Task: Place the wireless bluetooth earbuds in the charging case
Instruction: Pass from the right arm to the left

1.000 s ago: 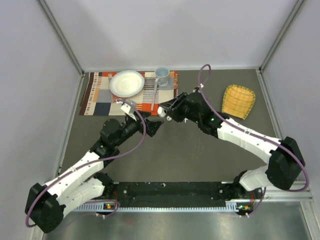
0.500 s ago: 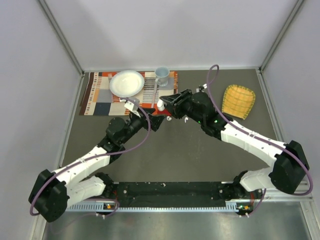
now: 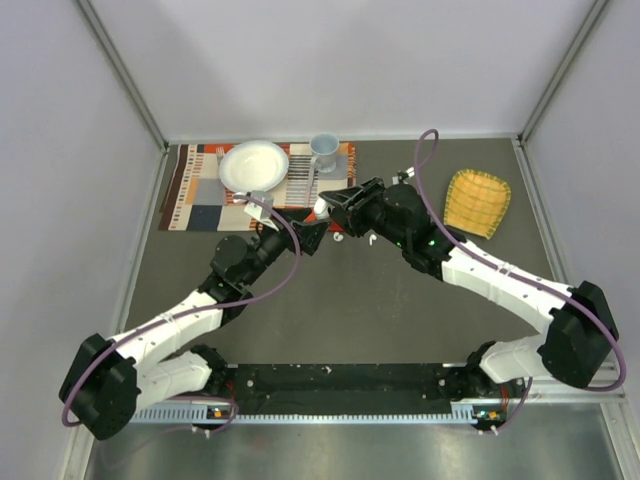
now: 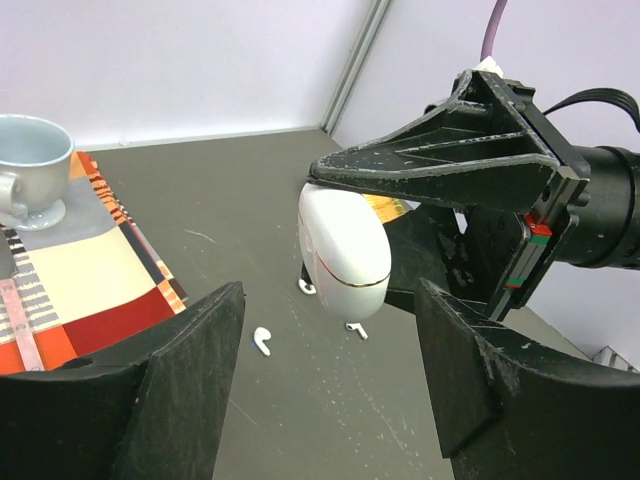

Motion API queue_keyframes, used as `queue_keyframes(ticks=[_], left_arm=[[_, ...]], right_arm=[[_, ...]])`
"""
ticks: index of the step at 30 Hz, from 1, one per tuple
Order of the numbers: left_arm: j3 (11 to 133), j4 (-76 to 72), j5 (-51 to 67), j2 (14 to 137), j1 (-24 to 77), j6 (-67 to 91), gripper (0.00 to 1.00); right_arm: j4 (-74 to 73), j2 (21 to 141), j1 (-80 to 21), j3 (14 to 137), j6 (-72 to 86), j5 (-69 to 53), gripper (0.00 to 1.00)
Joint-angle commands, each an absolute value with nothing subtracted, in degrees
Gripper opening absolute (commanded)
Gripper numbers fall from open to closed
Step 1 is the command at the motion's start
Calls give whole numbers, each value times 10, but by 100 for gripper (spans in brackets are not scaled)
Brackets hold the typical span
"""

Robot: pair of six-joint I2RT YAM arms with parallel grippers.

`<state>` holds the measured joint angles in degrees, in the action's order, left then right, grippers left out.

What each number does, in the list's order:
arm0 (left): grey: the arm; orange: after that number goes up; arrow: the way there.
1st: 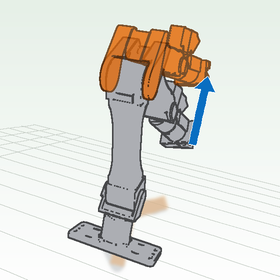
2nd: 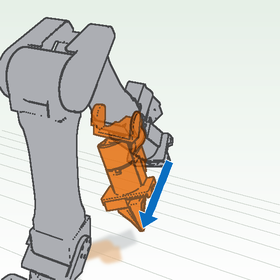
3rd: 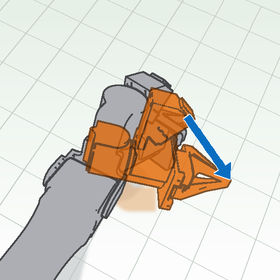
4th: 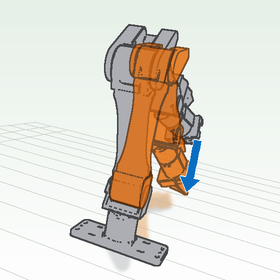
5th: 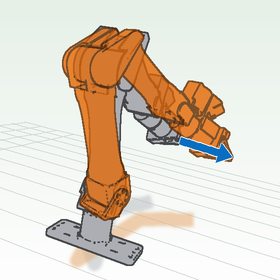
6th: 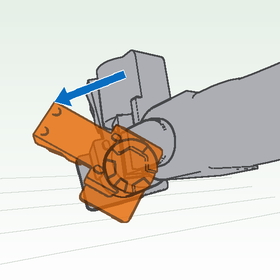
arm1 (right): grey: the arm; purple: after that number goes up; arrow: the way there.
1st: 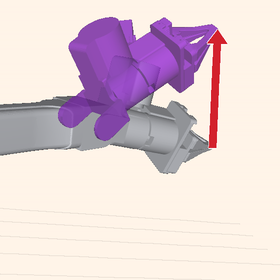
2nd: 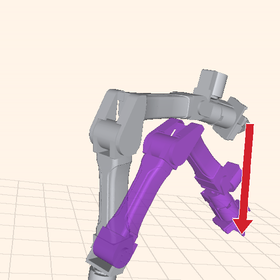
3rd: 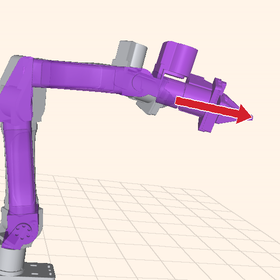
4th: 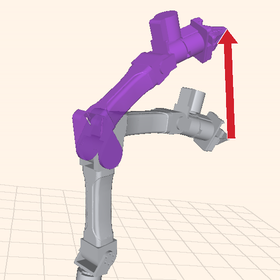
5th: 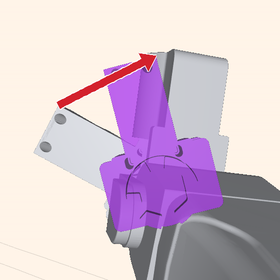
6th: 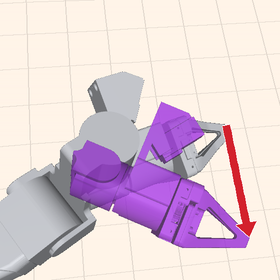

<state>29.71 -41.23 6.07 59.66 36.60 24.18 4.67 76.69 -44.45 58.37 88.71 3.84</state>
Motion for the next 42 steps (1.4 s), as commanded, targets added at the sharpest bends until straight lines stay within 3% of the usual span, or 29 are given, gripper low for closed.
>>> queue_keyframes(ticks=[1,13,32,37,39,42], left_arm=[[309,-457,50,612,369,244,73],[335,-467,52,637,369,253,69],[353,-453,70,642,370,260,73],[360,-453,72,658,369,265,65],[363,-454,69,666,370,265,53],[365,-453,69,673,370,265,48]], right_arm=[[72,747,-439,584,887,32,0],[76,743,-439,575,889,19,0],[79,738,-438,575,876,23,0],[76,737,-437,581,865,24,0],[77,735,-438,580,862,25,0],[77,734,-437,579,861,25,0]])
